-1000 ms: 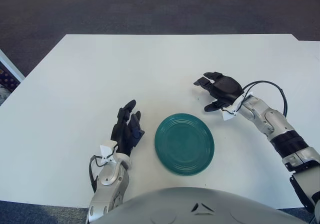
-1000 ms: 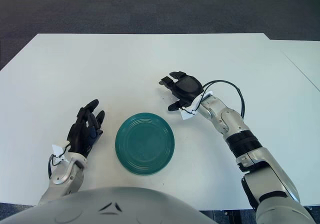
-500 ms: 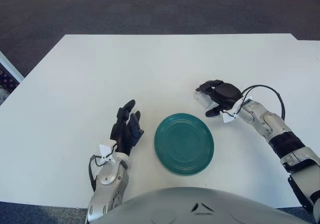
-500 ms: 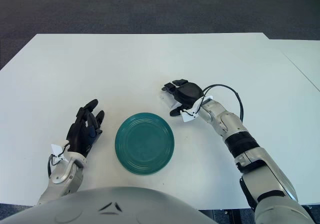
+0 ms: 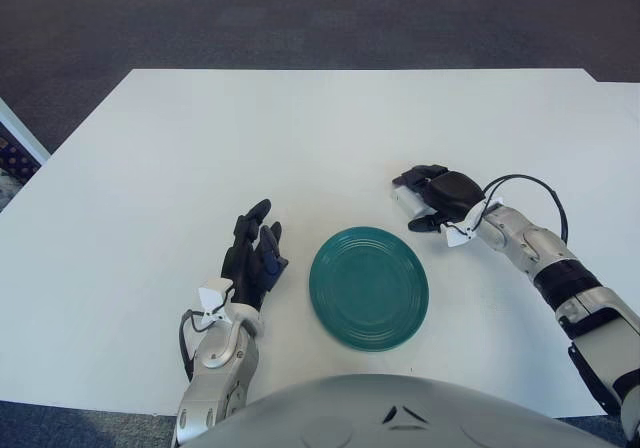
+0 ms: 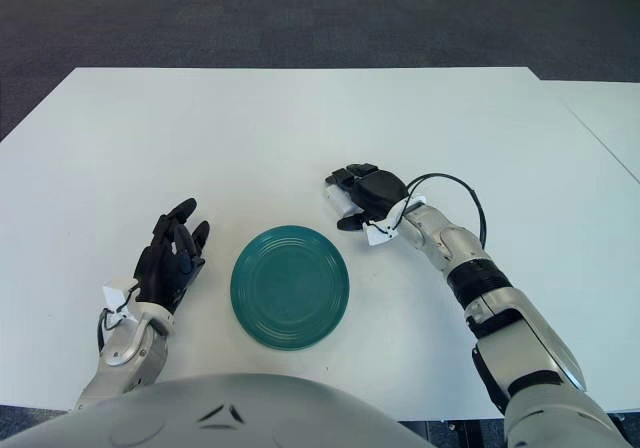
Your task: Put the charger into the plate.
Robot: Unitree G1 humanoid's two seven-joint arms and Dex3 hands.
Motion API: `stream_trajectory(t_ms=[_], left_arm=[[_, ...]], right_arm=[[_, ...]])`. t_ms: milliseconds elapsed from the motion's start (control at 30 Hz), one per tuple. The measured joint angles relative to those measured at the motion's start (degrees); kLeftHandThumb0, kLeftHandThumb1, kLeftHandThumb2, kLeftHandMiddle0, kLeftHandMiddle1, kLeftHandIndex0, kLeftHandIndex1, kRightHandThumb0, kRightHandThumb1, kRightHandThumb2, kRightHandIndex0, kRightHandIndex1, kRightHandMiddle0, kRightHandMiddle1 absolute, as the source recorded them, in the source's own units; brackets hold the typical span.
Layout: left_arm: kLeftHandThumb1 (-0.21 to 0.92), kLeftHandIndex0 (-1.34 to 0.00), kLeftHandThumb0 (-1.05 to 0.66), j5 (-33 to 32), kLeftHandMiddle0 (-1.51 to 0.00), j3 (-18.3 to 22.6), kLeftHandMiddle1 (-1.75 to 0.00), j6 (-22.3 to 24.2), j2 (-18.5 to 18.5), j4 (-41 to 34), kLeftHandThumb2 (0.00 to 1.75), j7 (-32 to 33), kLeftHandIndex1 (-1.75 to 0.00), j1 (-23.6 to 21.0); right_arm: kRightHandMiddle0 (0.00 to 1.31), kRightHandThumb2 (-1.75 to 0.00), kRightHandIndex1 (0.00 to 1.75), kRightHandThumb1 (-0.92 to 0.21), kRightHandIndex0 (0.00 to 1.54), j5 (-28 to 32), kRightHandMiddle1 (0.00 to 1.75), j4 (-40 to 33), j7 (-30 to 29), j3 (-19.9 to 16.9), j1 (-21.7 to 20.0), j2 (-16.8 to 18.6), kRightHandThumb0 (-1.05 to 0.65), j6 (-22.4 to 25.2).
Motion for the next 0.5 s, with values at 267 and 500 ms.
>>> stream_trajectory(t_ms=[267, 500], left_arm=[[0.92, -0.03, -0.93, 0.26, -0.29, -0.13, -0.01, 0.02, -0.03, -0.13, 0.9, 0.0, -0.72, -0.01], [0.92, -0.05, -0.92, 0.36, -0.3, -0.47, -0.01, -0.21, 0.04, -0.33, 0.9, -0.01, -0.73, -0.01]], right_arm=[[0.0, -0.48, 0.02, -0.92, 0.31, 0.99, 0.68, 6.66, -2.78, 1.78, -3.13, 1.0, -0.78, -2.21], [0.0, -0.48, 0.02, -0.92, 0.35, 0.74, 0.75, 11.06, -6.25, 4.6, -6.0, 1.18, -0.74, -3.59]])
